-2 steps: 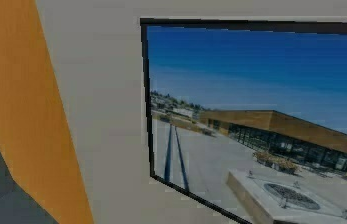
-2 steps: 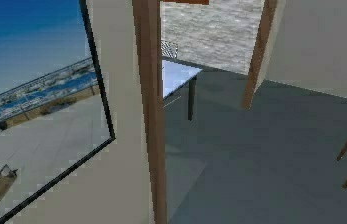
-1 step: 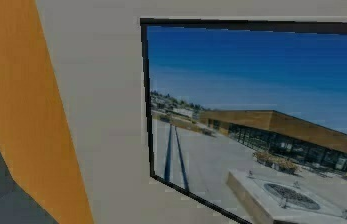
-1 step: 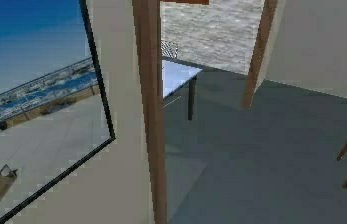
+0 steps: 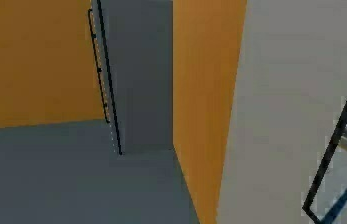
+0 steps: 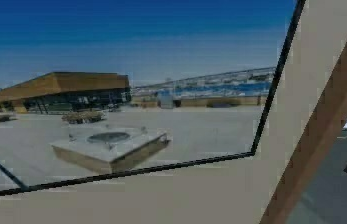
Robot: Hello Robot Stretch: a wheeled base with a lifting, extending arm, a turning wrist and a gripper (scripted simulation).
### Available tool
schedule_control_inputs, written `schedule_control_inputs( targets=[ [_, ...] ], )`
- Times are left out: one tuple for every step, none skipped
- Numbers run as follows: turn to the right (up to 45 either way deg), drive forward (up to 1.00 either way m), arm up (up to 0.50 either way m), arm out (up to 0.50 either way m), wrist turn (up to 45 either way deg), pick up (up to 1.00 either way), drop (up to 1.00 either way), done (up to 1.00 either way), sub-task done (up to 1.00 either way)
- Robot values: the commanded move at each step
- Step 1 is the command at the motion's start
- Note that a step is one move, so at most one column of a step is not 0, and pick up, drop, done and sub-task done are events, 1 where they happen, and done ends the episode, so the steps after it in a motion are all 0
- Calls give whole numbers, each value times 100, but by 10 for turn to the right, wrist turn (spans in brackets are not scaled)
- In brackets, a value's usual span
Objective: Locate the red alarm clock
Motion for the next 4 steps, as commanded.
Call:
schedule_control_inputs(
  targets=[
    [300,0,0,0,0,0,0,0,0],
    [450,0,0,0,0,0,0,0,0],
    [450,0,0,0,0,0,0,0,0],
    [360,0,0,0,0,0,0,0,0]
  ],
)
